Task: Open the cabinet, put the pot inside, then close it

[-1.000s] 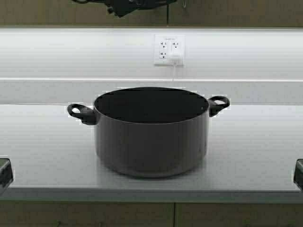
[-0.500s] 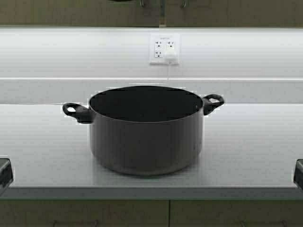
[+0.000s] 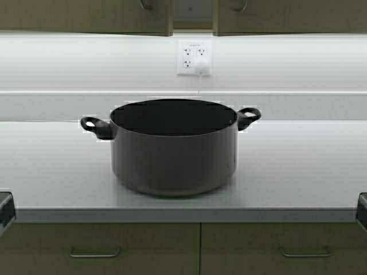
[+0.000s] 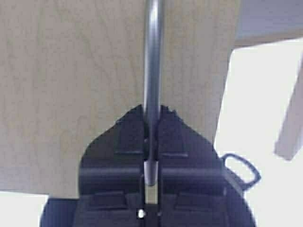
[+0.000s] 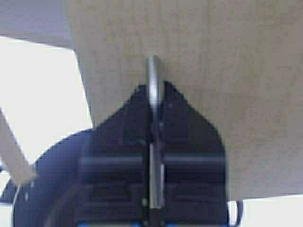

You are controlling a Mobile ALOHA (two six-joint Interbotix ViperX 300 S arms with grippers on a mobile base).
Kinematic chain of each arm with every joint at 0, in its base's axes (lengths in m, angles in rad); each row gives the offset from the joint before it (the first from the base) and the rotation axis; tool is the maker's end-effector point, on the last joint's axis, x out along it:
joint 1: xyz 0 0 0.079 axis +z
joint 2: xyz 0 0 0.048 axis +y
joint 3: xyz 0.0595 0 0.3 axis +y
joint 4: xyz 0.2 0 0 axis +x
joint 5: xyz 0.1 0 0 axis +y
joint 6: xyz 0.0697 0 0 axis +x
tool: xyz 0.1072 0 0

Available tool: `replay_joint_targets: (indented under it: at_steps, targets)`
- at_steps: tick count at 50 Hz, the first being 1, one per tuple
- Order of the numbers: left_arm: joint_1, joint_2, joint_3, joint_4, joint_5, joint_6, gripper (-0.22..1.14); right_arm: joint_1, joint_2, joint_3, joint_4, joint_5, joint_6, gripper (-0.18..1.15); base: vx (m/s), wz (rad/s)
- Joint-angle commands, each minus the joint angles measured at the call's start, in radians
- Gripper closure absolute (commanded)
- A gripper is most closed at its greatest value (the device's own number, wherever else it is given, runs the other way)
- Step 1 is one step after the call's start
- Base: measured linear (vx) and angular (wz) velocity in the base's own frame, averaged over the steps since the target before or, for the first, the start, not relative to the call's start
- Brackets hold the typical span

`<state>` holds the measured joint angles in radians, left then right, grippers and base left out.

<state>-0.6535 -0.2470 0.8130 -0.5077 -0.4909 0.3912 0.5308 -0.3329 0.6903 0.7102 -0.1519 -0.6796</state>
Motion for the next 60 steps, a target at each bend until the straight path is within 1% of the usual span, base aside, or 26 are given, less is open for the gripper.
replay_joint_targets:
  at_steps: [1,9,18,26,31,41,43,45,47,50,52,56,58,60]
  targets:
    - [0.072,-0.038,0.018,0.014,0.064,0.011,0.88,-0.04,-0.017,0.034,-0.011,0.074,0.014,0.89,-0.2,0.05]
    - [0.117,-0.066,0.02,0.046,0.127,0.011,0.88,-0.101,-0.041,0.052,-0.055,0.123,0.023,0.89,-0.18,0.06]
    - [0.184,-0.112,0.029,0.052,0.199,0.012,0.88,-0.178,-0.055,0.064,-0.104,0.189,0.041,0.89,-0.13,0.04]
    - [0.207,-0.187,0.078,0.052,0.252,0.012,0.88,-0.262,-0.118,0.118,-0.129,0.249,0.041,0.89,-0.12,0.01]
    - [0.236,-0.229,0.103,0.052,0.27,0.014,0.88,-0.293,-0.146,0.14,-0.144,0.261,0.041,0.89,-0.09,-0.04]
    - [0.285,-0.27,0.123,0.054,0.316,0.015,0.88,-0.336,-0.143,0.126,-0.16,0.322,0.044,0.89,-0.07,-0.06]
    - [0.291,-0.279,0.126,0.054,0.318,0.012,0.88,-0.342,-0.141,0.124,-0.158,0.325,0.046,0.87,-0.08,-0.03]
    - [0.299,-0.285,0.13,0.054,0.318,0.008,0.87,-0.348,-0.141,0.123,-0.158,0.342,0.046,0.83,-0.08,-0.02]
    - [0.302,-0.287,0.126,0.054,0.337,0.012,0.82,-0.35,-0.141,0.118,-0.158,0.377,0.046,0.74,-0.07,-0.03]
    - [0.304,-0.291,0.115,0.054,0.399,0.017,0.7,-0.356,-0.141,0.106,-0.158,0.446,0.048,0.51,-0.05,-0.02]
    - [0.308,-0.298,0.11,0.054,0.431,0.015,0.57,-0.367,-0.143,0.097,-0.158,0.483,0.048,0.32,-0.03,-0.01]
    - [0.311,-0.314,0.109,0.052,0.477,0.012,0.24,-0.387,-0.152,0.091,-0.158,0.532,0.051,-0.02,-0.01,-0.01]
    - [0.313,-0.327,0.115,0.054,0.488,0.008,0.08,-0.397,-0.164,0.095,-0.158,0.538,0.052,-0.1,0.01,0.0]
    - [0.318,-0.344,0.123,0.052,0.497,0.008,-0.07,-0.408,-0.183,0.104,-0.158,0.546,0.058,-0.1,0.01,0.0]
